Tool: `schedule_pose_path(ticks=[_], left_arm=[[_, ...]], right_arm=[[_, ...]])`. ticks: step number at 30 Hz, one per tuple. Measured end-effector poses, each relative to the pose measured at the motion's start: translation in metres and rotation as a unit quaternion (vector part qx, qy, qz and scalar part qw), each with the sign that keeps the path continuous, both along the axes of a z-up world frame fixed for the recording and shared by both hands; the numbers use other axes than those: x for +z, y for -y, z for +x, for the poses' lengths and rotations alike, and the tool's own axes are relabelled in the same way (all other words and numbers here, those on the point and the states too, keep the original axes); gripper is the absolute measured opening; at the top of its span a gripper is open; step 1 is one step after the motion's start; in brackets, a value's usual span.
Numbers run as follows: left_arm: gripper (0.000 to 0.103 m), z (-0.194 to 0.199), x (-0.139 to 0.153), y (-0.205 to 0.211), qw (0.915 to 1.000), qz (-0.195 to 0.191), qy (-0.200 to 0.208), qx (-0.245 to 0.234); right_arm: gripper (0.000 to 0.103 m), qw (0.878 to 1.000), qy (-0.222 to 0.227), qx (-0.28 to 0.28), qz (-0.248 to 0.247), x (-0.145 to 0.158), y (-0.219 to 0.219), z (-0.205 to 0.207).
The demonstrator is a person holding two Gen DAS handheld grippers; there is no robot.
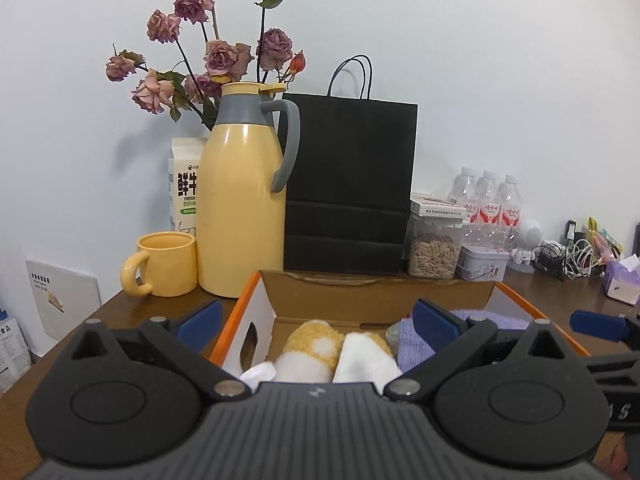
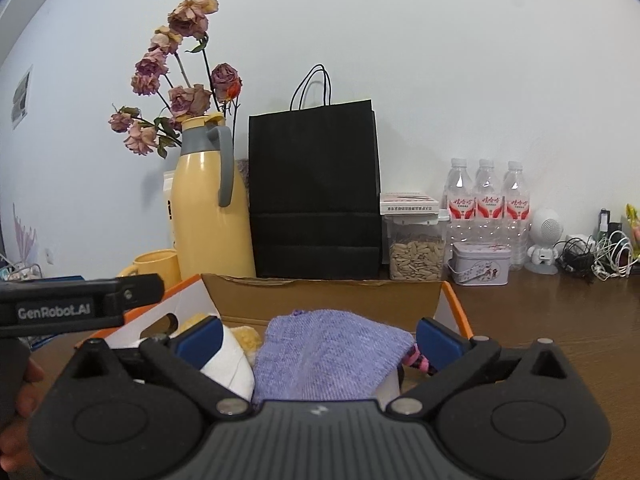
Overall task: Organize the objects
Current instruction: 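Drop the cap into the box with the left tool while the right tool drops the pouch, then move the right tool to the white round lid and grasp it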
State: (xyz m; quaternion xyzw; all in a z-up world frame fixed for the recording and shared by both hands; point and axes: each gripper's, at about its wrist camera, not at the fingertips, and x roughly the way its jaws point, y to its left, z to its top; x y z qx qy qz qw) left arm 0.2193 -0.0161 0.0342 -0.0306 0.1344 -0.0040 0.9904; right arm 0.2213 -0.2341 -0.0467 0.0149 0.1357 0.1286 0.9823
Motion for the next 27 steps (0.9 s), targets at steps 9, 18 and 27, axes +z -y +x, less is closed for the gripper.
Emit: schedule_pose_path(ticks=[9,18,27], left_arm=[[0.103,-0.027,-0.013,-0.002,0.9994,0.024,-0.010,-0.025],[0.103,-0.052,-0.033,-0.015,0.9981,0.027,-0.043,-0.036],[0.103,-0.065,-0.046,-0.024,0.9970,0.031,-0.068,-0.023]], right_arm=[[0.103,1.000,-0.005,0.008,-0.022,-0.005,0.001,-0.019],[0.103,0.999,-0.027,0.015,-0.035,-0.015,0.006,-0.040],[0.103,0.998,-0.045,0.023,-0.049,-0.024,0.003,-0.058]])
